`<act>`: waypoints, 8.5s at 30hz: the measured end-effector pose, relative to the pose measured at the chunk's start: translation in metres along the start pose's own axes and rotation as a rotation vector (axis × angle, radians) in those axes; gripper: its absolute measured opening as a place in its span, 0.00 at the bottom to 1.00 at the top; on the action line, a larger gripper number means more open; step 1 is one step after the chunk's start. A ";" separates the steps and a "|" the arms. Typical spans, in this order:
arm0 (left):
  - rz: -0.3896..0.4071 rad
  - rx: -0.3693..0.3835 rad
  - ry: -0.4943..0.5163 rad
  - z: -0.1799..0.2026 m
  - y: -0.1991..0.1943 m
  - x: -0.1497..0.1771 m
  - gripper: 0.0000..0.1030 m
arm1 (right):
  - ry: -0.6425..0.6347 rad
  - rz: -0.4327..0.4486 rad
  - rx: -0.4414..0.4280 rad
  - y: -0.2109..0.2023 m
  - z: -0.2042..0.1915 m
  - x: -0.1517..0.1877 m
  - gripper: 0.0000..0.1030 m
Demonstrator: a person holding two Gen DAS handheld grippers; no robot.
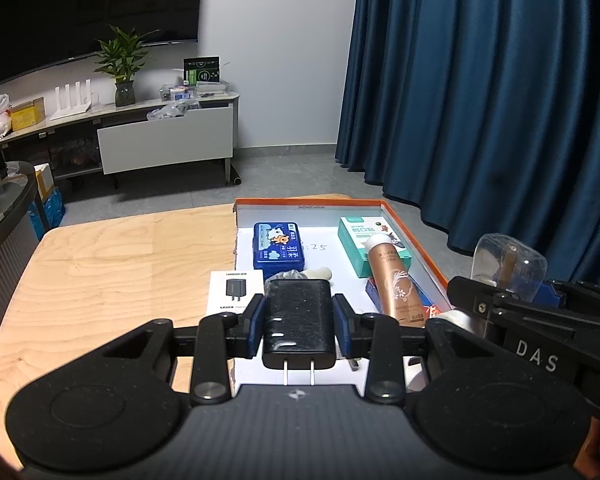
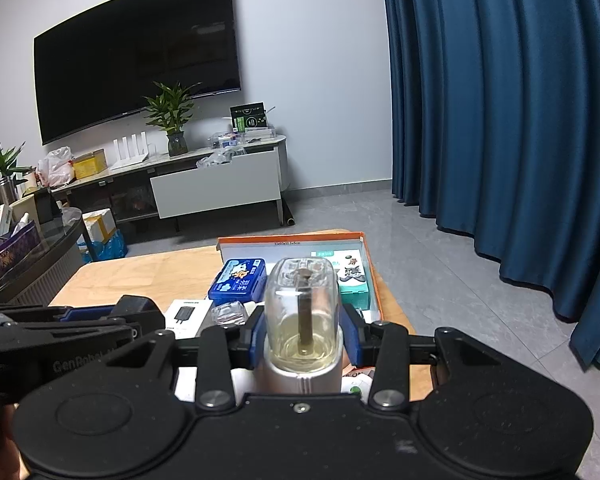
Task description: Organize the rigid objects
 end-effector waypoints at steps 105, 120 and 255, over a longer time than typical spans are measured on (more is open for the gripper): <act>-0.024 -0.007 -0.021 -0.003 0.014 0.001 0.35 | -0.033 -0.019 -0.016 0.011 0.000 0.002 0.47; -0.024 -0.008 -0.021 -0.003 0.014 0.002 0.35 | -0.032 -0.025 -0.012 0.013 0.003 0.003 0.47; -0.194 -0.106 0.003 -0.001 -0.056 0.039 1.00 | -0.045 -0.235 -0.026 -0.050 0.013 0.039 0.85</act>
Point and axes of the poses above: each gripper's, at about its wrist camera, not at the fingertips, and y roughly the way its jaws point, z to its right, x to its underside, the point moved 3 cm from there along y, roughly the way its jaws point, and after that the axes turned 13 degrees about z, right-handed, at the moved point
